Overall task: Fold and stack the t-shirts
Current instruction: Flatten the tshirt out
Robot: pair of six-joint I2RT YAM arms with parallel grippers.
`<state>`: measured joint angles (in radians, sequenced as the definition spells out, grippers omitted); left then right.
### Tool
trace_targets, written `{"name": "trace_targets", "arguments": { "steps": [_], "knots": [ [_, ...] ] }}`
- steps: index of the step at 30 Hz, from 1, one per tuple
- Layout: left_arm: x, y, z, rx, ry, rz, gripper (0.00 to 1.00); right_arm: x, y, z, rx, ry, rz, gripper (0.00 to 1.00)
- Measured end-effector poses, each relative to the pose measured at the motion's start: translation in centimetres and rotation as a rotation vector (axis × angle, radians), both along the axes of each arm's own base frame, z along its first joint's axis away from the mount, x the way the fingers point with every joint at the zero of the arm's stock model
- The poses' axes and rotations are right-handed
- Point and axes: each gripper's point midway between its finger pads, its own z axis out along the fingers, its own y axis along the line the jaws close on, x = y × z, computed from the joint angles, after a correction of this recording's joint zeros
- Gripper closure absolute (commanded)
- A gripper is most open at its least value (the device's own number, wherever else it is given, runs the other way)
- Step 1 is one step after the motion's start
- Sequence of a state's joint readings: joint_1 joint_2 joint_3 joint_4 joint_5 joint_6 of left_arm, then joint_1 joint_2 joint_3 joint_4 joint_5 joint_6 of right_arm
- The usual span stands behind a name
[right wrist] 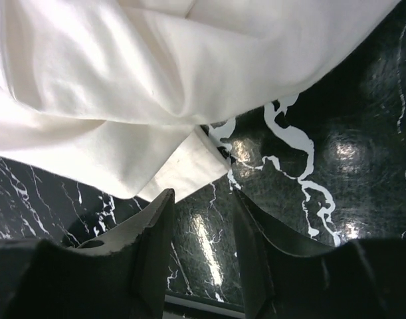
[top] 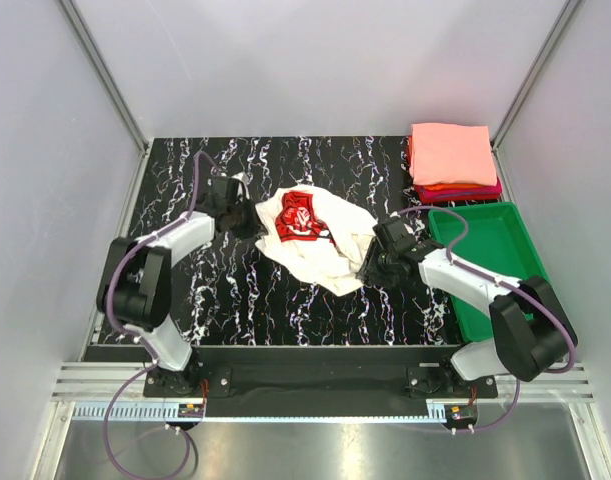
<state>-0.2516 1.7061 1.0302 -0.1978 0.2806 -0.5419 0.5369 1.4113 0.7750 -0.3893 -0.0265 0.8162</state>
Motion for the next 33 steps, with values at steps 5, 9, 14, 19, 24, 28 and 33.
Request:
{"name": "trace_targets", "arguments": {
  "steps": [5, 9, 14, 19, 24, 28, 33],
  "knots": [
    [-2.0, -2.2, 7.5, 0.054, -0.131, -0.092, 1.00, 0.8, -1.0, 0.3, -0.048, -0.042, -0.038, 0.52],
    [-5.8, -3.6, 15.5, 0.032, -0.308, -0.154, 1.00, 1.5, -1.5, 1.5, -0.060, -0.091, -0.063, 0.50],
    [-10.1, -1.8, 22.2, -0.022, -0.460, -0.140, 1.00, 2.7, -1.7, 2.9, -0.071, -0.144, -0.083, 0.46],
    [-11.3, -1.0, 21.2, 0.000, -0.427, -0.135, 1.00, 4.5, -1.6, 3.3, -0.111, -0.168, -0.094, 0.44],
    [-11.8, 0.4, 17.4, 0.091, -0.321, -0.105, 1.00, 6.4, -1.1, 1.4, -0.174, -0.141, -0.078, 0.45],
    [-11.8, 0.9, 15.9, 0.131, -0.282, -0.093, 1.00, 7.5, -0.9, -1.3, -0.236, -0.100, -0.054, 0.55],
    [-11.0, 1.6, 12.9, 0.160, -0.203, -0.071, 1.00, 9.1, -1.2, -3.2, -0.289, -0.068, -0.031, 1.00]
  ]
}}
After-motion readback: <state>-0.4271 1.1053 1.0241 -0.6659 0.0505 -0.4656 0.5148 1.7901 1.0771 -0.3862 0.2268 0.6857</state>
